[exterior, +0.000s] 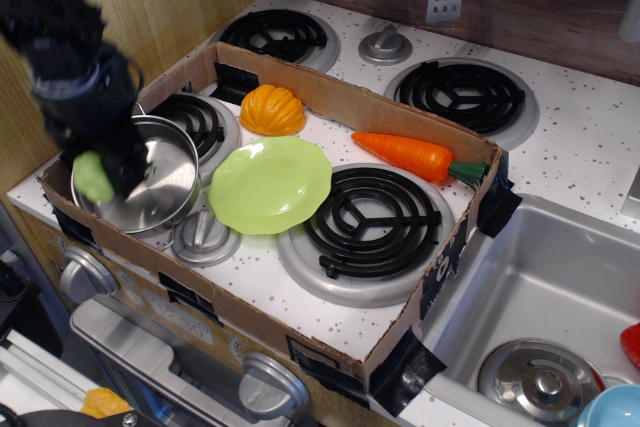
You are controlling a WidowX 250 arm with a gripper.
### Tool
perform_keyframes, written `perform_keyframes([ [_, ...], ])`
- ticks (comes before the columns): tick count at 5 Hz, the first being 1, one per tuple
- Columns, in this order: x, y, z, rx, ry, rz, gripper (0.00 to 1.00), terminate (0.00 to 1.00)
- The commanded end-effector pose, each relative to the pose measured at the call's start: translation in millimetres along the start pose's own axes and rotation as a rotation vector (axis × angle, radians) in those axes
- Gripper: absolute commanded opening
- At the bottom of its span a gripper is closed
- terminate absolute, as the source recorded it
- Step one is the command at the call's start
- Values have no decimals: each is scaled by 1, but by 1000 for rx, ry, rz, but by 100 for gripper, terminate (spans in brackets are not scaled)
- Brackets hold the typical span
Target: Take broccoli out of pan
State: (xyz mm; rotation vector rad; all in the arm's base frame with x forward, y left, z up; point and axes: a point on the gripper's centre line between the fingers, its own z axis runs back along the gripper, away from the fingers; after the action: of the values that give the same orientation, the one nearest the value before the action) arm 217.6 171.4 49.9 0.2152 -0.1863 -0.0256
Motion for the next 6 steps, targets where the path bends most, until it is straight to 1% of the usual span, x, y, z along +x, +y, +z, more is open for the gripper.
perform_keyframes([
  [1,33,-7,58,101,-20,-5,0,0],
  [2,53,-35,59,73,-25,34,0,0],
  [3,68,-59,53,43,-38,43,0,0],
  [4,93,-83,55,12,-28,48,0,0],
  [5,109,-109,55,-13,-18,73,0,0],
  [6,116,-133,53,-31,-28,97,0,0],
])
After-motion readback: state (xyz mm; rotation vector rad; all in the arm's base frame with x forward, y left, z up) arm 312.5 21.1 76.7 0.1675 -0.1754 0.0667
